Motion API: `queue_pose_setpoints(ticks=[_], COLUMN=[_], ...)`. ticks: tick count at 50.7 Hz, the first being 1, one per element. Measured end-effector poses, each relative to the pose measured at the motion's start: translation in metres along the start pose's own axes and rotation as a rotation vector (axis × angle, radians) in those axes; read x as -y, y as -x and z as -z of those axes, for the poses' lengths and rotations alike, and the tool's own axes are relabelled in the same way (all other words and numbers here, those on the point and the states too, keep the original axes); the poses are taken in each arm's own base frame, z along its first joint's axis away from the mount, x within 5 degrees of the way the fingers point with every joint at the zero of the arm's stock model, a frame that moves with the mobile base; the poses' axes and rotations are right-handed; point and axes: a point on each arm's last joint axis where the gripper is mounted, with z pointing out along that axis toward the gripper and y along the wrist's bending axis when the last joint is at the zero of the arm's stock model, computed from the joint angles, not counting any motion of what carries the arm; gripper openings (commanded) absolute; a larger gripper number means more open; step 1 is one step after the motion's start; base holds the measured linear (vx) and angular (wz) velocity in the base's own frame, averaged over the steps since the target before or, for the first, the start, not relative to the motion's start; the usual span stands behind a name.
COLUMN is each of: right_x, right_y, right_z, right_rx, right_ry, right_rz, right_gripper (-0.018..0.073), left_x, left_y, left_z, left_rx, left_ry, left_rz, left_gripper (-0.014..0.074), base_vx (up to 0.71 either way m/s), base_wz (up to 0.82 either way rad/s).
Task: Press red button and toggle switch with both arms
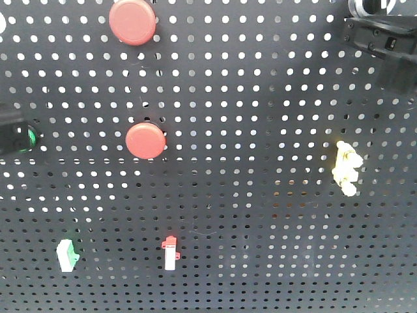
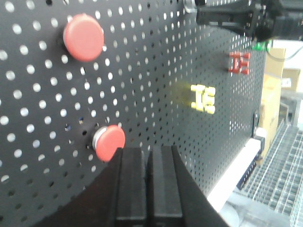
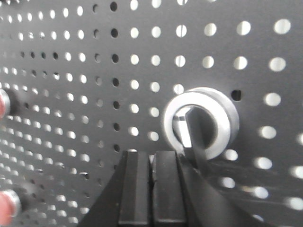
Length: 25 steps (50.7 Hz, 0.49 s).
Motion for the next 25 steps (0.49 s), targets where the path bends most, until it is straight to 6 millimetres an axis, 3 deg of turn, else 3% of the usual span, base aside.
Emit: queue_pose_setpoints(ticks=[17,25], right_x=[-0.001,0.001], right_y=[0.001,-0.006], right_z=[0.005,0.022], right_rx=[0.000,0.007], right_ry=[-0.015,-0.076], right_rz=[0.017,0.003], right_gripper=[-0.0003,-0.0003], left_x=[-0.001,-0.002], left_y=[-0.001,-0.008], left_z=[0.000,-0.002], left_rx=[-0.008,-0.045], left_ry=[0.006,0.014], left_rz=[-0.010,-0.022], left_gripper=[0.0001,0.0001], base_vx=[0.00,0.00], base_wz=[0.00,0.00])
